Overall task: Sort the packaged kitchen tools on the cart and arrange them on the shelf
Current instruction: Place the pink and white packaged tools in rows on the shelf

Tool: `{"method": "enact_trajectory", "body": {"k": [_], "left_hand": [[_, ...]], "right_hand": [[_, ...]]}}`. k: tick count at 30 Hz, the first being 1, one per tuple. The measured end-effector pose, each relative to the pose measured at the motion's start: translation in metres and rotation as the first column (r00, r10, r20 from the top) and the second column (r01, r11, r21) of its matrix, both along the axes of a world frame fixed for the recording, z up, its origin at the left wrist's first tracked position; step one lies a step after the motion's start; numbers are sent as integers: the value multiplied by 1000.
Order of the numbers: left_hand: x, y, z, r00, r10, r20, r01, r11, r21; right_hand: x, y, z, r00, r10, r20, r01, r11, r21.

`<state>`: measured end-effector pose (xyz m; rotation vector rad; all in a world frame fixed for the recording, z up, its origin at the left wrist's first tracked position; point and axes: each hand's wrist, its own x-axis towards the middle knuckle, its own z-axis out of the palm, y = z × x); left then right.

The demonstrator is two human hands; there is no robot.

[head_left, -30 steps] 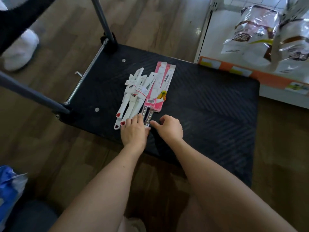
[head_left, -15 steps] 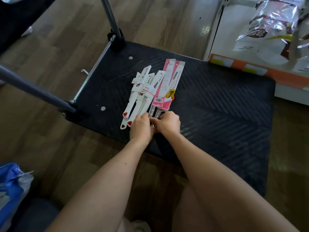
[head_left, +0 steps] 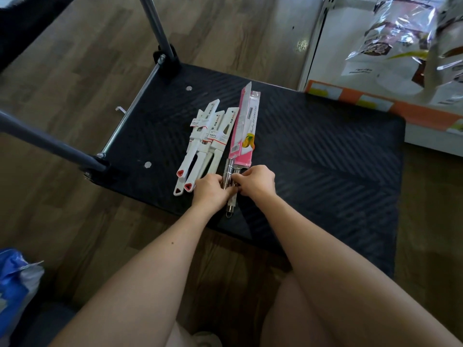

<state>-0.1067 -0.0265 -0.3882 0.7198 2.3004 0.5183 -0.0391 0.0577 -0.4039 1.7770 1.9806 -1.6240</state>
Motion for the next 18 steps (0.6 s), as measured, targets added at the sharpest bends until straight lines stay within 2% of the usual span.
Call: {"method": "enact_trajectory", "body": {"k": [4,10,14,18], "left_hand": [[-1,0,0,996,7,85,-10,999,35],[-3,1,6,928,33,371,-92,986,141],[4,11,13,899,91,428,-179,969,169],[17,18,34,923,95,374,-161,976,149]], "right_hand": [[2,4,0,1000,-13,-16,12,999,-37],[14,11,8,994,-36,-100,14,977,-214],[22,15,16,987,-115,-114,90,974,-207],[37,15,39,979,-177,-102,156,970,-184]]}}
